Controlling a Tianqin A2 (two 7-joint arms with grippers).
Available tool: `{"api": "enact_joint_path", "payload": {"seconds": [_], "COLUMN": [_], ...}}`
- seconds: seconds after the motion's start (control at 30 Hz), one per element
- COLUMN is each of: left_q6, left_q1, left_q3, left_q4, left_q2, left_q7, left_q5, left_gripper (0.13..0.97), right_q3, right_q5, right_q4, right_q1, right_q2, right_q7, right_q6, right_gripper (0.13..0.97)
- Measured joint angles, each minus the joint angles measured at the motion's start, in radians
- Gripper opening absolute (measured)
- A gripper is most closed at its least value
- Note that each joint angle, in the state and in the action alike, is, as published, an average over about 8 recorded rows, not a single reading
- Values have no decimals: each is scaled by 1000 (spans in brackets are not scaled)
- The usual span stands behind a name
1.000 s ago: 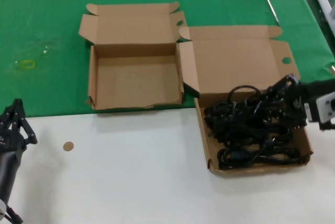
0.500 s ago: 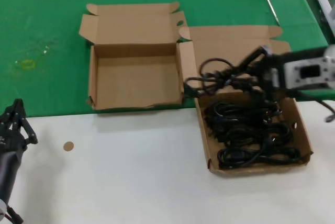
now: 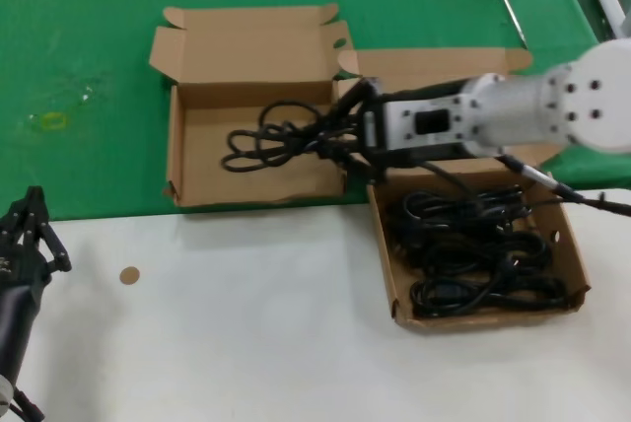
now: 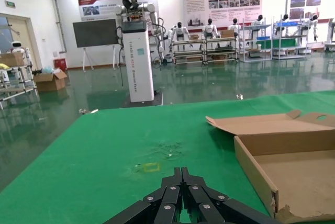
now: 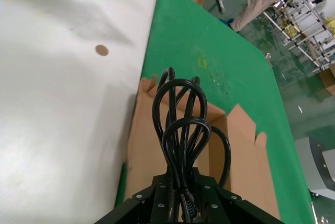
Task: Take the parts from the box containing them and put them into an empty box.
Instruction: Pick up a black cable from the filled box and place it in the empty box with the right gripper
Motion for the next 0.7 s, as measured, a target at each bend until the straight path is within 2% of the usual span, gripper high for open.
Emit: {"api": "enact_joint_path", "payload": {"seconds": [0.33,0.7], "left_q6": [0,0], "left_q1": [0,0], "left_q3": [0,0], "left_q4": [0,0], "left_q2": [0,0], "left_q7": [0,0], "left_q5": [0,0], "left_gripper": [152,152], "right_q3": [-50,-65], "right_q5": [-78,-92], "right_q4": [-164,-298], "right_q1": [58,93], "right_q2": [-153,-249], "right_q7": [4,-32], "right_q6": [76,140], "right_gripper": [206,206]}}
